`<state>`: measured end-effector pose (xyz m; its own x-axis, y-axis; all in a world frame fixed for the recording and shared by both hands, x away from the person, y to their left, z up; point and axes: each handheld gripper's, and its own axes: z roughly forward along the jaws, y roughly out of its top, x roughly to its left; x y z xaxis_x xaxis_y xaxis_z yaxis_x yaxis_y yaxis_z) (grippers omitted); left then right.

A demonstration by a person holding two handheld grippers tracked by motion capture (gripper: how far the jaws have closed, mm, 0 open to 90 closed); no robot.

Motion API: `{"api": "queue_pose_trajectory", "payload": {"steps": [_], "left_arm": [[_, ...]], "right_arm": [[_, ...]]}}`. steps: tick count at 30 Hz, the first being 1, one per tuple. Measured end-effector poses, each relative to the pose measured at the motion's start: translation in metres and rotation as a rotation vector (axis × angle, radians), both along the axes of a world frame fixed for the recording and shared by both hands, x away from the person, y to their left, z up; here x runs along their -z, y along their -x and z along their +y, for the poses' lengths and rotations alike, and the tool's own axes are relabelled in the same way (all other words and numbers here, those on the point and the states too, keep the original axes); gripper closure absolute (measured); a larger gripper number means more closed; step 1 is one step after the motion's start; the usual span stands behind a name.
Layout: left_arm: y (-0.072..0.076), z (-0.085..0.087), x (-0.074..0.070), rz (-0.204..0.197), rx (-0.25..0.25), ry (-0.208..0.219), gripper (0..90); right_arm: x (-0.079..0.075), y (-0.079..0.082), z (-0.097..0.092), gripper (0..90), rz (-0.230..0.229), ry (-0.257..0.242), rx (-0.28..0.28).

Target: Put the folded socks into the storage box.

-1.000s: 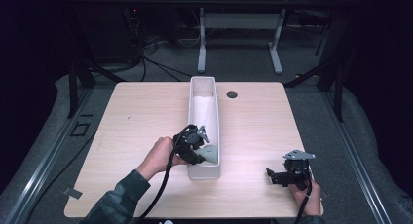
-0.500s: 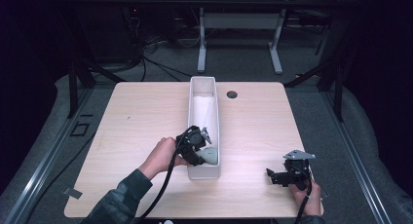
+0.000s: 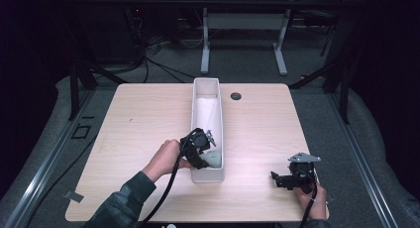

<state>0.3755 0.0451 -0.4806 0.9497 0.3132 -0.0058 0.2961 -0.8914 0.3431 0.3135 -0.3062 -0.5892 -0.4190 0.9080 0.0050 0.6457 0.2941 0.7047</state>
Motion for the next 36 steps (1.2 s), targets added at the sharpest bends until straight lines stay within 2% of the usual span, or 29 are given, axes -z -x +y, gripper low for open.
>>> {"api": "queue_pose_trajectory", "payload": {"steps": [13,22,36], "left_arm": [[-0.001,-0.001,0.001,-0.005,0.004,-0.017,52.8],[-0.002,-0.002,-0.001,-0.029,-0.013,-0.031,43.2],[0.003,0.005,-0.021,-0.089,-0.043,0.031,24.9]], "right_arm": [[0.0,0.0,0.0,0.0,0.0,-0.001,0.0],[0.0,0.0,0.0,0.0,0.001,0.0,0.0],[0.0,0.0,0.0,0.0,0.0,0.0,0.0]]}}
